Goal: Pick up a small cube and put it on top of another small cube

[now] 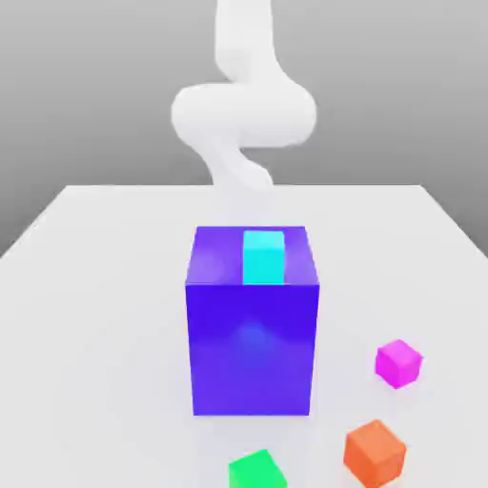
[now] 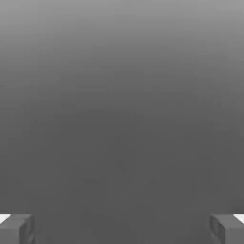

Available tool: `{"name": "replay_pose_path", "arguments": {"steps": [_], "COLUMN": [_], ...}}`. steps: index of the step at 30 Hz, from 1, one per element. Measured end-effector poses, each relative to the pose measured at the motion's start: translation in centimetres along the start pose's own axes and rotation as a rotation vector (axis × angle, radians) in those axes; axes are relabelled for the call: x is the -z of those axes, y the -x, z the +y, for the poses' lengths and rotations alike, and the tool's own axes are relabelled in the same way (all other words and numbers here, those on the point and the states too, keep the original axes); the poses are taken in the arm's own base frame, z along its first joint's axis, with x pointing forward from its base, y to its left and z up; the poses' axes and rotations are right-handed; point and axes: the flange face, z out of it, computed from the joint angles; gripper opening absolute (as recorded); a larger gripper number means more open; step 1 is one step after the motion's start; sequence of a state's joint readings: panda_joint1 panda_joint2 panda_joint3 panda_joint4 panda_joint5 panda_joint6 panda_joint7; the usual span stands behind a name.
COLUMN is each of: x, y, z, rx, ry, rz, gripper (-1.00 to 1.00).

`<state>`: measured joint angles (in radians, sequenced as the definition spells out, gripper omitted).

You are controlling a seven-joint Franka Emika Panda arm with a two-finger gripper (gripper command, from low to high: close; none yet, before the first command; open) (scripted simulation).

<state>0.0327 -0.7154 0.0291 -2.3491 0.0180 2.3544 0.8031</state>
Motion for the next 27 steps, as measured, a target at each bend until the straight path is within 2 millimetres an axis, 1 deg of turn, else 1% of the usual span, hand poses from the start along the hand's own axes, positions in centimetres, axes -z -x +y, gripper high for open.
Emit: {"name": "replay_pose_path", "arguments": {"steps": [3, 6, 9, 12, 14, 16, 17, 18, 20, 21, 22, 27], "x": [-7.7, -14.0, -19.4, -23.8, -26.1, -27.9, -28.6, -29.1, -30.1, -30.6, -31.3, -34.8], "y": [4.4, 9.6, 15.5, 21.9, 26.2, 30.5, 32.6, 35.2, 38.9, 40.1, 40.8, 43.4], "z": [-1.2, -1.4, -0.7, 0.8, 2.4, 4.4, 5.5, 6.5, 9.4, 10.4, 11.1, 13.6], "rx": [0.054, 0.110, 0.169, 0.232, 0.276, 0.321, 0.346, 0.383, 0.425, 0.436, 0.440, 0.443], "ry": [0.048, 0.096, 0.148, 0.203, 0.241, 0.282, 0.302, 0.319, 0.365, 0.377, 0.384, 0.390], "rz": [-0.109, -0.205, -0.296, -0.383, -0.437, -0.489, -0.514, -0.542, -0.588, -0.600, -0.606, -0.614], "gripper": [0.00, 0.00, 0.00, 0.00, 0.00, 0.00, 0.00, 0.00, 0.00, 0.00, 0.00, 0.00]}}
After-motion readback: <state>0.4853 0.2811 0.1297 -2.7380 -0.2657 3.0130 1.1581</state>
